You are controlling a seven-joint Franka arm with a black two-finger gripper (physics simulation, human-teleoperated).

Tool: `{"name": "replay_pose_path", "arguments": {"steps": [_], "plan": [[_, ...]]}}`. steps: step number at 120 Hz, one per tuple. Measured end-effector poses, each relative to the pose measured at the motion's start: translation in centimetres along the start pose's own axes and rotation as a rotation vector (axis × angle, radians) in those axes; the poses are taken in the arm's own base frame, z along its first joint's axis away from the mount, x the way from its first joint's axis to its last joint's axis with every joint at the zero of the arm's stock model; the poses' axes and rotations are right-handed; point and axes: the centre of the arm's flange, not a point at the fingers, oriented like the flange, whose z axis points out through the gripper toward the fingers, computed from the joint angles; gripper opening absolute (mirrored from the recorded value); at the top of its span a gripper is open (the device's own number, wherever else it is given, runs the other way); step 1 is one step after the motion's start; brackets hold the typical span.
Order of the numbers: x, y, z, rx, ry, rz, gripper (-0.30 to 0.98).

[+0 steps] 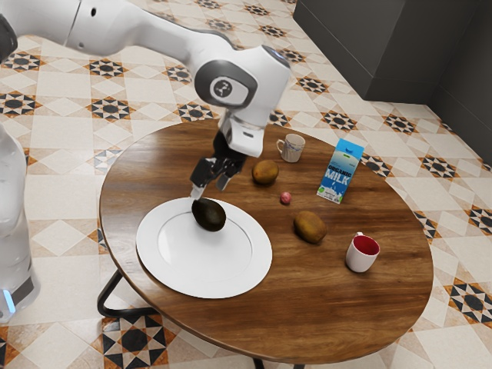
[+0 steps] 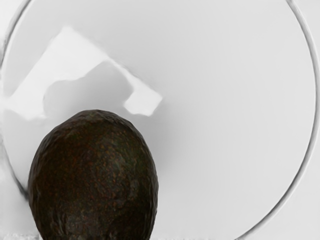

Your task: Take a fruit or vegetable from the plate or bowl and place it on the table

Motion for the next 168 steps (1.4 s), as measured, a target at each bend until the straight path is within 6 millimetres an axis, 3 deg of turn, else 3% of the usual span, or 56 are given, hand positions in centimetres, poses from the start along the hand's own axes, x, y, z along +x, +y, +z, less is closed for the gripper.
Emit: {"name": "replay_pose_path", "arguments": {"steps": [12,33,57,95,135,147,159,168], "plan": [[-0.9,-0.9,0.5,-0.014,0.015,-0.050,0.69],[-0.5,-1.3,2.2,-0.008,0.009,-0.088,0.69],[-0.4,-1.9,2.6,0.048,-0.002,-0.114,0.69],[0.7,-1.7,4.0,0.043,-0.002,-0.137,0.69],[2.0,-3.4,7.0,0.002,-0.011,-0.164,0.68],[2.0,-3.9,7.5,-0.003,-0.010,-0.174,0.61],[2.0,-4.1,7.6,-0.003,-0.008,-0.182,0.41],[2.0,-4.1,7.3,0.001,-0.007,-0.190,0.35]]}}
